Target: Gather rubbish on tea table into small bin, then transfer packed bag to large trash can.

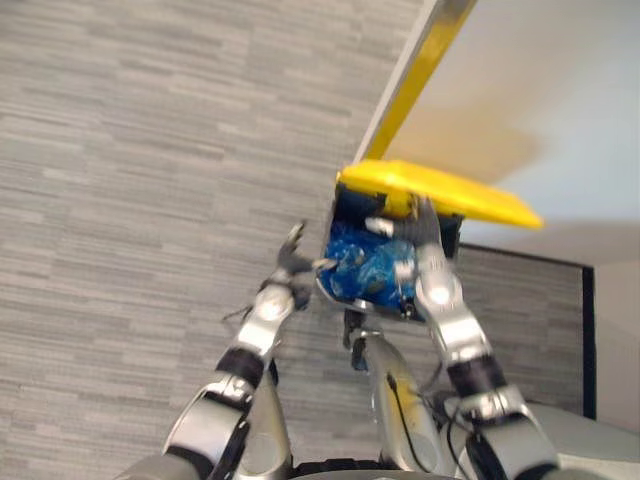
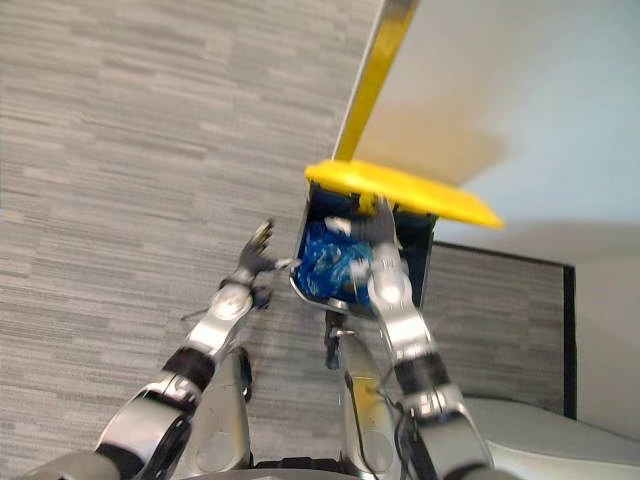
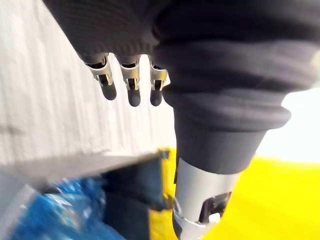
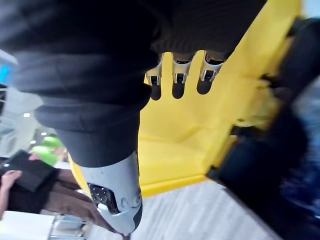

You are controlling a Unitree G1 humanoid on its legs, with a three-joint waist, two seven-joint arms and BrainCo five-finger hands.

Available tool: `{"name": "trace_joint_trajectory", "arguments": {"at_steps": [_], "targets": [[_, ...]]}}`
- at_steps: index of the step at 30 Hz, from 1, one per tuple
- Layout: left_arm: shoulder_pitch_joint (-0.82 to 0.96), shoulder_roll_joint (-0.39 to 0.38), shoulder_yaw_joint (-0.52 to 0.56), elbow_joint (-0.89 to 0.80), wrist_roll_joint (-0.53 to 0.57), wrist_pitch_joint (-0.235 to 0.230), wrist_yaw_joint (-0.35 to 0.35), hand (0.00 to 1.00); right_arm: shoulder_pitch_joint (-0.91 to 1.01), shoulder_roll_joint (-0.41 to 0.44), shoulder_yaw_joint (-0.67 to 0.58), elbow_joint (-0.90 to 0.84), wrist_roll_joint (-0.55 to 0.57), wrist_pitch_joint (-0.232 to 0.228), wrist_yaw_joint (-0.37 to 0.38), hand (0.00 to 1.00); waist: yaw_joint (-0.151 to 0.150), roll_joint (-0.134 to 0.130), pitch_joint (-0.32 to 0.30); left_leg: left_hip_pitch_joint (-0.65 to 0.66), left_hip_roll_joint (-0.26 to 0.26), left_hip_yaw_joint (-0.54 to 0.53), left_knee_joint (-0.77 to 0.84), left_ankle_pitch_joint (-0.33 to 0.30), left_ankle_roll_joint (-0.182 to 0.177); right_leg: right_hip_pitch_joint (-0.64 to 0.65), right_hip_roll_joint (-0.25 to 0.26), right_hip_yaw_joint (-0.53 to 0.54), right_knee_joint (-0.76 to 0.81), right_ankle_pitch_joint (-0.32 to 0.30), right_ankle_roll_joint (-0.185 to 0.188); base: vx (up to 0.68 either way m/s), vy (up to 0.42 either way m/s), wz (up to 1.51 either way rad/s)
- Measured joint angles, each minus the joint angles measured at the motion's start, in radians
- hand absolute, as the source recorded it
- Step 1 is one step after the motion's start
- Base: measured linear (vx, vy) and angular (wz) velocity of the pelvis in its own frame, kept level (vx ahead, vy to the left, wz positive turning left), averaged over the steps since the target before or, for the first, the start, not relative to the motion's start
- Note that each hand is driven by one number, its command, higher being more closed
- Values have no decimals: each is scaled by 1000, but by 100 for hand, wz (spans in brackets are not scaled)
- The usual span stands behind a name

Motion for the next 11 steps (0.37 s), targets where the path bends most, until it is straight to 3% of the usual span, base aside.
{"name": "trace_joint_trajectory", "arguments": {"at_steps": [1,2,3,4,5,7,10,11], "targets": [[118,23,68,-22,-4,0,-2,0,88,-7,-21,35,-26,-4,24,0,3,-4,-39,14,1,30,-38,26,30,0,-4,6,-37,33,52,-99,-39,-33],[207,33,130,-37,-12,0,-3,0,149,-10,-47,68,-27,-2,43,0,4,3,-62,20,12,53,-71,45,40,-20,-10,-2,63,18,39,-84,-57,-32],[243,42,153,-39,-18,0,-5,0,178,-10,-64,85,-27,-3,55,0,2,5,-63,33,12,52,-86,53,37,-25,-13,-8,182,-23,-2,-116,-71,-4],[325,61,189,-39,-30,3,-22,0,259,-9,-104,136,-27,-3,76,0,0,6,-72,69,13,39,-131,73,39,10,-13,-12,418,-102,-39,-99,-87,18],[384,66,209,-41,-37,5,-28,0,325,-10,-129,174,-27,-3,94,0,2,18,-94,81,17,34,-159,87,30,65,-14,-10,510,-136,-48,-107,-159,18],[461,61,229,-63,-37,8,-46,0,395,-10,-147,202,-27,-3,116,0,6,-2,-145,78,24,37,-173,97,15,146,-21,-6,497,-182,-34,-69,-177,-10],[527,2,241,-89,-37,15,-77,0,463,-13,-194,238,-27,-9,135,0,19,38,-201,65,60,43,-235,137,-15,193,51,-5,318,-222,5,-104,-131,-33],[532,-22,241,-90,-37,15,-89,0,483,-13,-204,256,-26,-12,137,0,29,25,-228,74,55,51,-278,167,-14,223,53,-5,220,-266,-18,-4,-109,-31]]}}
